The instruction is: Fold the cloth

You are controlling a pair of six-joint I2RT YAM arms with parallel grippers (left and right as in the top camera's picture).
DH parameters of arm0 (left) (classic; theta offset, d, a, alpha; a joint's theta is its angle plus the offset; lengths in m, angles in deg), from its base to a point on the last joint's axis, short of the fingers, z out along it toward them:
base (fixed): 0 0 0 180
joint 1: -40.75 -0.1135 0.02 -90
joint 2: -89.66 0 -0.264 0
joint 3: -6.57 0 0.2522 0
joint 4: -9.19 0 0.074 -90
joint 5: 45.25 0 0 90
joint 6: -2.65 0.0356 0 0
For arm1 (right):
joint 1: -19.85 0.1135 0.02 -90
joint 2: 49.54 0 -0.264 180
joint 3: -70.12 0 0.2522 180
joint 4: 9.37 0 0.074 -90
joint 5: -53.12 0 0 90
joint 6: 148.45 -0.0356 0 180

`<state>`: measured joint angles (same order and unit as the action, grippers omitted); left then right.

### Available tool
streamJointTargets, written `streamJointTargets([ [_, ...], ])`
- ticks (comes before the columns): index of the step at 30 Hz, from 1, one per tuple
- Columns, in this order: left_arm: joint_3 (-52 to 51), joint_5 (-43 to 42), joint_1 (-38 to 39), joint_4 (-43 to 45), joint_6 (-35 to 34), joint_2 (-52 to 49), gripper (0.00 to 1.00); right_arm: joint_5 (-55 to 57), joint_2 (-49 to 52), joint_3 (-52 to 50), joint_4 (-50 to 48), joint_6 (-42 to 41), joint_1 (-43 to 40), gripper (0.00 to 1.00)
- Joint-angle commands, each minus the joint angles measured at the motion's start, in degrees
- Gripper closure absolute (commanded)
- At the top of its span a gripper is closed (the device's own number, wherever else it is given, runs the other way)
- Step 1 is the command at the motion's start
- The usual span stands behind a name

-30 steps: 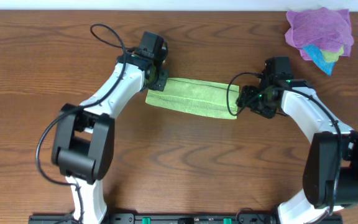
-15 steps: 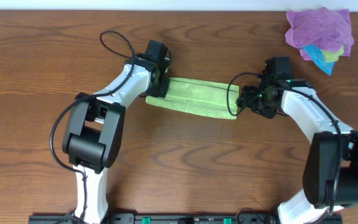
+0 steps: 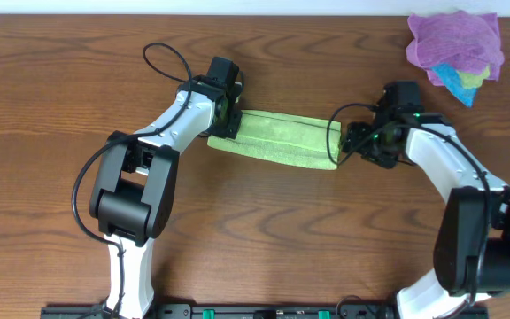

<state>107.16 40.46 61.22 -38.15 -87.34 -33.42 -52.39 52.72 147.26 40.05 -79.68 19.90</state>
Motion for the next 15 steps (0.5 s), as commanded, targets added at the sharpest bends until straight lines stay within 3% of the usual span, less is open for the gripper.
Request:
streamJointTargets([
  [1,0.24,-0.26,0.24,-0.20,-0.22,-2.25,0.94,-6.54,0.31,0.98,-0.33,0.70,-1.44,0.29],
  [8,0.24,-0.26,0.24,-0.20,-0.22,-2.25,0.94,-14.91,3.28,0.96,-2.75,0.70,-1.49,0.29],
  [15,0.24,-0.24,0.24,-0.24,-0.22,-2.25,0.94,-14.73,4.92,0.96,-2.95,1.31,-1.49,0.30],
])
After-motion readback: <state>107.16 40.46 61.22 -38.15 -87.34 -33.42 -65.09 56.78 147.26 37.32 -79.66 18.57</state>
